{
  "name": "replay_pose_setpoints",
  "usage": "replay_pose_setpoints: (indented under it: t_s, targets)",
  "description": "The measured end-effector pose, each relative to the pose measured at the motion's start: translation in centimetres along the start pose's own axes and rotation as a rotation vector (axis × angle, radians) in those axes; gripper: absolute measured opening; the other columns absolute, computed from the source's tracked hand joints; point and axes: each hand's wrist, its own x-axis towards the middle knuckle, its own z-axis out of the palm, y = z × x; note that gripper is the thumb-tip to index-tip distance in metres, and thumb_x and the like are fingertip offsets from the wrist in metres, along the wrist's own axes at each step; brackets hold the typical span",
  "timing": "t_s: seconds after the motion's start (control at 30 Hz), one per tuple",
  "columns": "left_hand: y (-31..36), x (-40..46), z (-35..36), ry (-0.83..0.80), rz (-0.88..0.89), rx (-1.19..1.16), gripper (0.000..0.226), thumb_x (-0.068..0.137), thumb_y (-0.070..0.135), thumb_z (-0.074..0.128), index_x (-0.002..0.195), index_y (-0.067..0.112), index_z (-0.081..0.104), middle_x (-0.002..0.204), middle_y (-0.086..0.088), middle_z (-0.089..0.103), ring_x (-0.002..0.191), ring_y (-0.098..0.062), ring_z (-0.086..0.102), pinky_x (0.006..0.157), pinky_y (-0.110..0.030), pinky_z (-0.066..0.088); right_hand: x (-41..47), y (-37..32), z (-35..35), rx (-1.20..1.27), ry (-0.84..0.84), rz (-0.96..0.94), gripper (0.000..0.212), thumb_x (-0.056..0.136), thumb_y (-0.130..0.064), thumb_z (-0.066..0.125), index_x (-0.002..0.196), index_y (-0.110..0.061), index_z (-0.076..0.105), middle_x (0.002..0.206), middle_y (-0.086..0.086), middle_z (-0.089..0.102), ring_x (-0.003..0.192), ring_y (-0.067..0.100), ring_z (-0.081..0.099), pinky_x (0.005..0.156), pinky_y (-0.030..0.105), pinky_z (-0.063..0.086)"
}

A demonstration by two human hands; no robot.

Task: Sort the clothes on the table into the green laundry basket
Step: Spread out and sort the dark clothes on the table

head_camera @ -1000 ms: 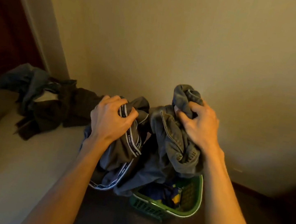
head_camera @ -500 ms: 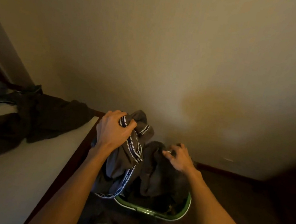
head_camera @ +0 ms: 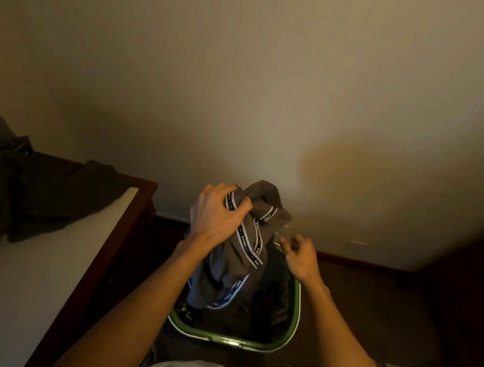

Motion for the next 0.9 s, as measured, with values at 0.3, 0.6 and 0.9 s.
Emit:
replay_pose_setpoints:
  t_s: [0.3, 0.6, 0.9]
  targets:
    - [-8.5, -4.2, 4.7, -0.424, -0.159, 0.241, 0.057, 0.097, 0.063, 0.049, 0.147, 0.036, 0.044, 0.159, 0.004, 0.039, 0.146, -0.026, 0.036, 0.116, -0.048, 0.03, -2.5, 3.6, 0.4, 0.034, -0.064, 0.073, 0.022, 0.096, -0.03, 0.064, 0.095, -0.008, 0.063, 0.096, 0.017, 0.064, 0.095, 0.029, 0.063, 0.079, 0.035, 0.046]
    - [-10.7, -8.2, -0.1, -0.279, -0.303, 0.084, 0.045, 0.095, 0.061, 0.055, 0.132, 0.037, 0.056, 0.145, 0.007, 0.054, 0.136, -0.023, 0.046, 0.113, -0.052, 0.038, -5.0, -2.3, 5.5, 0.034, -0.247, -0.111, 0.015, 0.096, -0.025, 0.064, 0.093, -0.01, 0.065, 0.077, 0.005, 0.065, 0.084, 0.021, 0.062, 0.079, 0.036, 0.048]
    - [-18.1, -15.0, -12.3, 0.127, -0.502, -0.02, 0.037, 0.099, 0.049, 0.056, 0.135, 0.043, 0.051, 0.138, 0.011, 0.055, 0.123, -0.013, 0.053, 0.098, -0.033, 0.047, -9.7, -15.0, 15.2, -0.038, -0.567, -0.447, 0.011, 0.098, -0.023, 0.062, 0.098, -0.013, 0.065, 0.074, -0.007, 0.06, 0.07, 0.004, 0.058, 0.061, 0.019, 0.042]
